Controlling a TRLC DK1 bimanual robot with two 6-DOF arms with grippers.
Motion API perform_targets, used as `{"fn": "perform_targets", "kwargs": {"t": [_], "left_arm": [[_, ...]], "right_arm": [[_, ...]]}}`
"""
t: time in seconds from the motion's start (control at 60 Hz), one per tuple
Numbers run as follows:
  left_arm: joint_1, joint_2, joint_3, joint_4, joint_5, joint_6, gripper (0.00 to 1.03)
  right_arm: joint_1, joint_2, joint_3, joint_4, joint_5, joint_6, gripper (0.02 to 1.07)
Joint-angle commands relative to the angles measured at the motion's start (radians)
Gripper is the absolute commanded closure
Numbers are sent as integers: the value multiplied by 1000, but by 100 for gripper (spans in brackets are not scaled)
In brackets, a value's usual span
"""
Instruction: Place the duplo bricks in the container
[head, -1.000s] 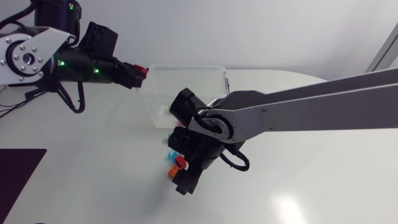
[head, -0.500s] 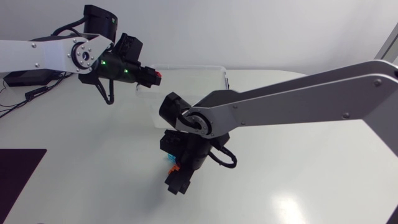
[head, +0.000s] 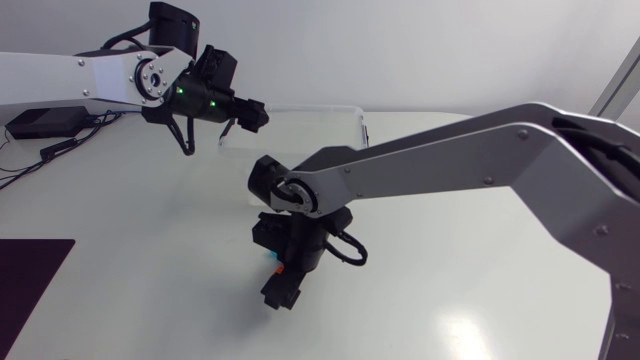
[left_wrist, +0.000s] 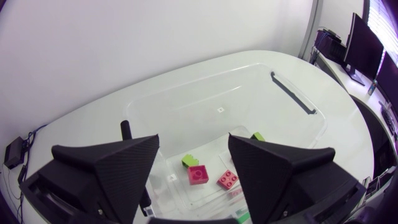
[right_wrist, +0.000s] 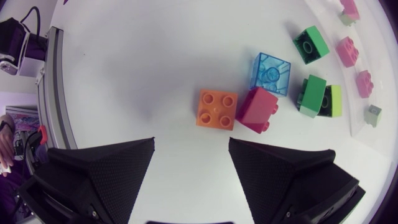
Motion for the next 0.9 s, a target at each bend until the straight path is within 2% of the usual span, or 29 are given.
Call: {"fn": "perform_targets", "kwargs": {"t": [0.0, 0.65, 0.733, 0.883], "left_arm": [[13, -18, 15, -2, 7, -22, 11], [86, -294, -127, -33, 8, -8, 11], [97, -317, -147, -33, 8, -7, 11], [120, -361, -184, -36, 22, -4, 11]], "right_arm": [[-7, 39, 36, -29, -4, 9, 20], [2, 170, 218, -146, 70, 32, 21], [5, 182, 237, -155, 83, 33, 25], [27, 203, 260, -170, 103, 38, 27]]}}
